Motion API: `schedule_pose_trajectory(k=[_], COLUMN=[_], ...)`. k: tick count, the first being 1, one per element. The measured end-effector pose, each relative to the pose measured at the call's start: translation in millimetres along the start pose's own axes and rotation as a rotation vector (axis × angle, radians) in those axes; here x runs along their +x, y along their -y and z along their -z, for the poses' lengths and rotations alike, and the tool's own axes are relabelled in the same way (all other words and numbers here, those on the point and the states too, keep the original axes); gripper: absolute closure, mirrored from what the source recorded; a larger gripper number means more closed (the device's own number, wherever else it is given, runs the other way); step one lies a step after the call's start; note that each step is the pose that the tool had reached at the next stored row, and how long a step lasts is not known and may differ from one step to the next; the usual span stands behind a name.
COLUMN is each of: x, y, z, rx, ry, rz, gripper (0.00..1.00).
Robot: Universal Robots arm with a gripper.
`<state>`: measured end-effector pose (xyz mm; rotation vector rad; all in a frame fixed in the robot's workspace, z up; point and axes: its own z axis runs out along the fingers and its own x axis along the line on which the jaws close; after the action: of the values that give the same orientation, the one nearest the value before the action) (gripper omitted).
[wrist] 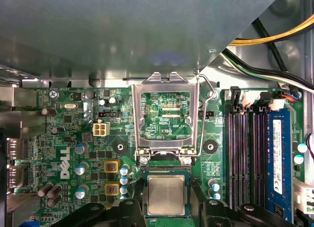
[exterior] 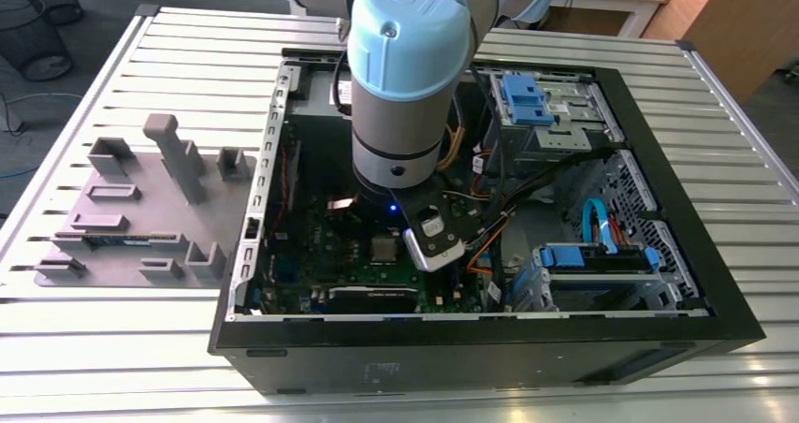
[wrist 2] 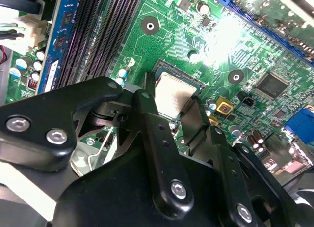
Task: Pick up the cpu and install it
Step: 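Place the cpu into insertion slot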
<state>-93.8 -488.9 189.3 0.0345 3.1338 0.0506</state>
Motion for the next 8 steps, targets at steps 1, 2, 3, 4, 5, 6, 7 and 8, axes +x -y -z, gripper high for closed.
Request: schedule_pose_trajectory(k=[1, 2, 3, 4, 5, 6, 7, 8], x=[0.0, 0.0, -0.1, -0.1, -0.1, -0.1, -0.1, -0.1], y=[0.0, 0.0, 0.0, -0.1, -0.1, -0.1, -0.1, -0.1], z=[0.0, 0.0, 0.1, 0.7, 1.6, 2.5, 3.2, 3.3], rx=[0.0, 0.0, -0.0002, -0.0005, -0.0005, -0.0003, -0.0001, -0.0003], ry=[0.0, 0.0, 0.0001, 0.0003, 0.0004, 0.0002, 0.0, 0.0001], rz=[0.0, 0.0, 0.0, 0.0, 0.0, 0.0, 0.0, 0.0], gripper=[0.55, 0.55, 0.55, 0.55, 0.55, 0.55, 0.55, 0.55])
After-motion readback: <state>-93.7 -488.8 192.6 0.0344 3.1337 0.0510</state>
